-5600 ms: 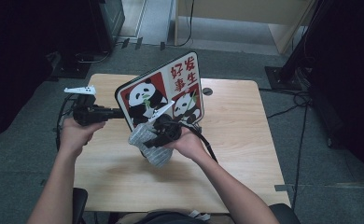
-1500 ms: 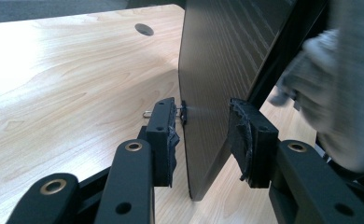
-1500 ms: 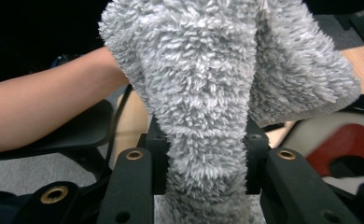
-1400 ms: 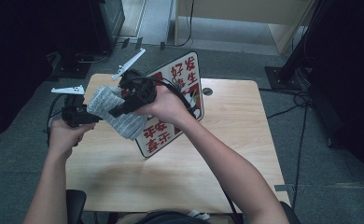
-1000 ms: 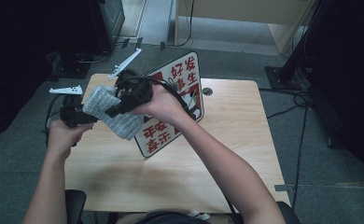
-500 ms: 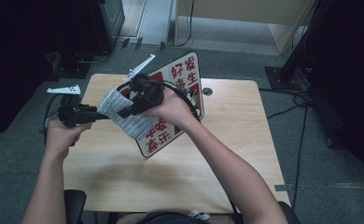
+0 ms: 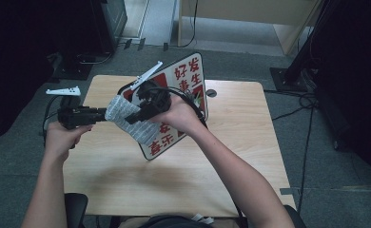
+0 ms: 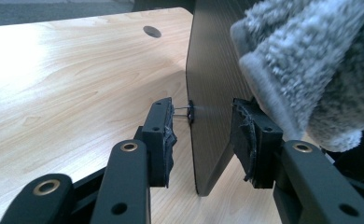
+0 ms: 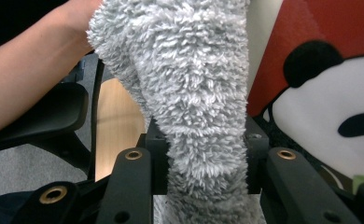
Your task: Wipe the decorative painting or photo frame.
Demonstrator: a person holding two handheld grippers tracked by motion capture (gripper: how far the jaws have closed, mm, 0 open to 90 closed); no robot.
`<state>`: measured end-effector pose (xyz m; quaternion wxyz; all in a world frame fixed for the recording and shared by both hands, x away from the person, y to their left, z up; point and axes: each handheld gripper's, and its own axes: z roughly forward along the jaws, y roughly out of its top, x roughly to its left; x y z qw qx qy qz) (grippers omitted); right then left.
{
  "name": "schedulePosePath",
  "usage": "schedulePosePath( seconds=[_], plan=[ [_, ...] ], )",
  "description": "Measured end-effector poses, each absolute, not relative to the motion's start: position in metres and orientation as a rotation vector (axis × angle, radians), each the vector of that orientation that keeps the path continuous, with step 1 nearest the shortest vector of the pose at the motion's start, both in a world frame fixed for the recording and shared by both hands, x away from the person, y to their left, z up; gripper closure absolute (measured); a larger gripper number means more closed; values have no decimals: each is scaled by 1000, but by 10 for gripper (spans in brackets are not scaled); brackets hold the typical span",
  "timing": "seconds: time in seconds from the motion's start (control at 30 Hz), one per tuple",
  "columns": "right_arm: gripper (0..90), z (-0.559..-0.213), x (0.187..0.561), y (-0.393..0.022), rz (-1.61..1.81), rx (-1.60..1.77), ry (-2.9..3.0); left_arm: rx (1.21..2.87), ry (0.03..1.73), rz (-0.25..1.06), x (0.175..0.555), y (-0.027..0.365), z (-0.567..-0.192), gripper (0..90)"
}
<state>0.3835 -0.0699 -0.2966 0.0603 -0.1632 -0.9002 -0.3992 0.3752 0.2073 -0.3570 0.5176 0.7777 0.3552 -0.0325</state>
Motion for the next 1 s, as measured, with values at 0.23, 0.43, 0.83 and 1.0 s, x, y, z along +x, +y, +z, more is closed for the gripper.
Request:
schedulePosePath(
  seconds=[0.23,0.43,0.83,1.0],
  plan=[
    [656,-308,382,-73,-1196,-487,-2727,1871,859,-73,375,210,-355,590],
    [656,-317,380,-76,-1209,-475,-2724,1891,845,-65,373,205,-350,590],
    [655,-333,378,-79,-1176,-480,-2726,1874,841,-43,371,213,-342,581],
    [655,-340,377,-80,-1173,-480,-2728,1888,816,-43,372,204,-336,579]
  ],
)
